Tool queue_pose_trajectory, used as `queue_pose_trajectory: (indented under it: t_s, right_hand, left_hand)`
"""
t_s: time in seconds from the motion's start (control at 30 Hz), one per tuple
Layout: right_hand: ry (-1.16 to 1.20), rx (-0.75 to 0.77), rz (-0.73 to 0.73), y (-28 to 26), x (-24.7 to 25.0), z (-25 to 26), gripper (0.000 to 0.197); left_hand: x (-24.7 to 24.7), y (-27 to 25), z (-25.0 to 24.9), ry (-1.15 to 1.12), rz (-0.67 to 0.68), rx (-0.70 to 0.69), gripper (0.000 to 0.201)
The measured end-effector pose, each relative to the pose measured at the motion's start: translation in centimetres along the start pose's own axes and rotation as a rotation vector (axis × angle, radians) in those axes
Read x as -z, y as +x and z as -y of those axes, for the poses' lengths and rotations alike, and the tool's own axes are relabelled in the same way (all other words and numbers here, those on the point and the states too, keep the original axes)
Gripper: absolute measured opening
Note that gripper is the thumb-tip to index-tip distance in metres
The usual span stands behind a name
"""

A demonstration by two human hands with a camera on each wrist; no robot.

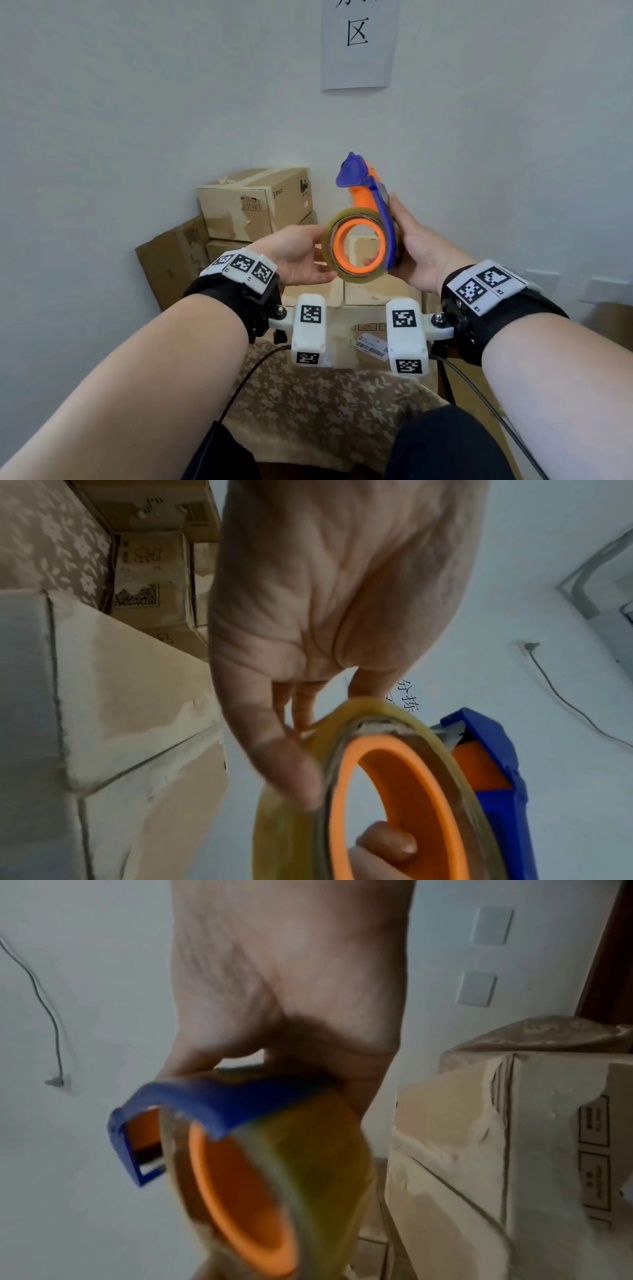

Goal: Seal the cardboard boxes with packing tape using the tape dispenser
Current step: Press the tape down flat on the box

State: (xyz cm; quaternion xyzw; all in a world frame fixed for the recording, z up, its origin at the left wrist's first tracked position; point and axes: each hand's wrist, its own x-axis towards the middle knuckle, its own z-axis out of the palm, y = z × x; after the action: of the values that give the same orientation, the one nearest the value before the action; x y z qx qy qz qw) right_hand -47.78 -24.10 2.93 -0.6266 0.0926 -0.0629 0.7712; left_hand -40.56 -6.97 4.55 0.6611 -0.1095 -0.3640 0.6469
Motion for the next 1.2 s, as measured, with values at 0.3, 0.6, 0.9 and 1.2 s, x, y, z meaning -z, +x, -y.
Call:
queue_pose_trajectory:
  t_s: [0.3,0.6,0.9,1.2]
  right_hand:
    - [-0.306,0.061,-0.069,-0.7,1.0,-0.5,0.055]
    - [-0.429,0.075,-0.012,-1.3,0.9,-0.6,0.074]
    - [-0.384,0.084,0.149,-2.0,1.3,-0.8,0.078]
    - [-0.358,0.1,0.119,-1.5,0.2,-1.2,0.063]
  left_hand:
    - [1.1,-1.0,-1.6,-0.027,-0.157,-0.124,0.049]
    - [1.1,-1.2,-1.0,-0.005,-0.243,-0.091,0.013]
    - [1.4,-0.9,-1.1,0.117,-0.43,-0.114,0.005]
    - [2.7,-0.5,-0.3,0.269,-0.499,-0.174,0.011]
